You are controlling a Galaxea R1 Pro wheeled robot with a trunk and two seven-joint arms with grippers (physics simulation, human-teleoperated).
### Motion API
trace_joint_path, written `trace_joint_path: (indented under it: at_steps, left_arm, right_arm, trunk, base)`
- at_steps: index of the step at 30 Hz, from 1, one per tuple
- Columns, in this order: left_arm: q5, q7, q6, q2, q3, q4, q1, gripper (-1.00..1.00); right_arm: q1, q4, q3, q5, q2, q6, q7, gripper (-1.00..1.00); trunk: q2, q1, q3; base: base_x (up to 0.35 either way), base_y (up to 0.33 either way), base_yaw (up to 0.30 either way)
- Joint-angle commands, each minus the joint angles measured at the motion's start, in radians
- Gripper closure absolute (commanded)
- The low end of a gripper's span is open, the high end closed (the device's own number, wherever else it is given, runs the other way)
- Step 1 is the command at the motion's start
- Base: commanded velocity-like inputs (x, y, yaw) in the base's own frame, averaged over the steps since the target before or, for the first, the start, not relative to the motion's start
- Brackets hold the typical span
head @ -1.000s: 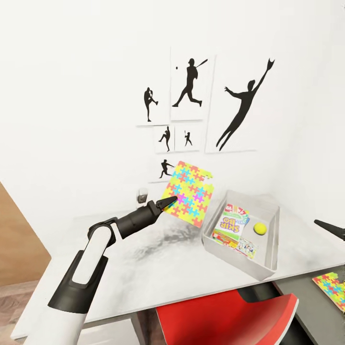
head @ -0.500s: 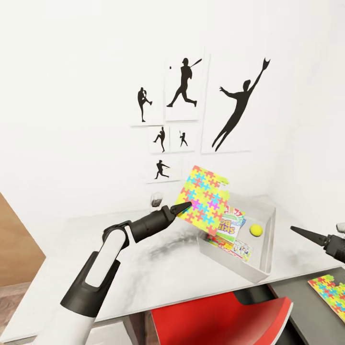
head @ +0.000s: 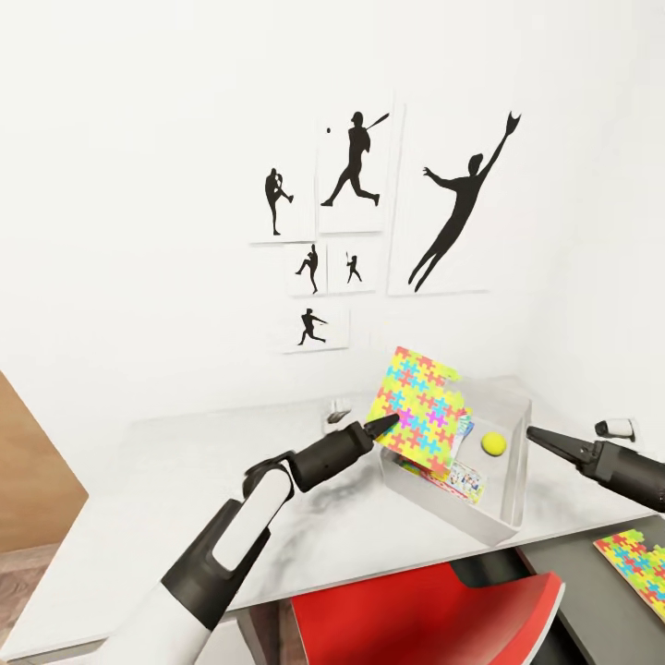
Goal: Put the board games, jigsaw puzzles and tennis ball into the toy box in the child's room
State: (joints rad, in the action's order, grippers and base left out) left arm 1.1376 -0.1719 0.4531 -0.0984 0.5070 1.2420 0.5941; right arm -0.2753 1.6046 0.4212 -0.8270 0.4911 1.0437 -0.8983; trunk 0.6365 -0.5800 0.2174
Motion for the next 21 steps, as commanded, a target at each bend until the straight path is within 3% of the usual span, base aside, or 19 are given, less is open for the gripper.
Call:
trace_joint_path:
  at_steps: [1,6,11,21]
  left_arm:
    - [0.007,-0.003,0.000,-0.001,0.003,-0.007,0.001,1.00]
    - [-0.002,-0.025,-0.016,-0.006,0.018,-0.035,0.002,1.00]
    - [-0.040,-0.037,-0.023,-0.018,0.060,-0.060,0.002,1.00]
    - [-0.053,-0.065,-0.053,-0.023,0.081,-0.067,0.002,1.00]
  right_arm:
    - [-0.007,0.000,-0.007,0.002,-0.006,0.004,-0.005,-1.00]
    - [-0.031,-0.002,-0.032,-0.002,-0.024,0.004,-0.004,-1.00]
    - [-0.038,-0.004,-0.039,-0.003,-0.031,0.004,-0.004,-1.00]
    - [-0.041,-0.005,-0.075,-0.003,-0.041,0.004,-0.003,-1.00]
  trunk:
    - [0.001,0.000,0.002]
    - [0.001,0.000,0.002]
    - [0.001,0.000,0.002]
    - [0.001,0.000,0.002]
  base:
    - [0.000,0.000,0.000]
    - [0.000,0.000,0.000]
    - [0.000,0.000,0.000]
    - [0.000,0.000,0.000]
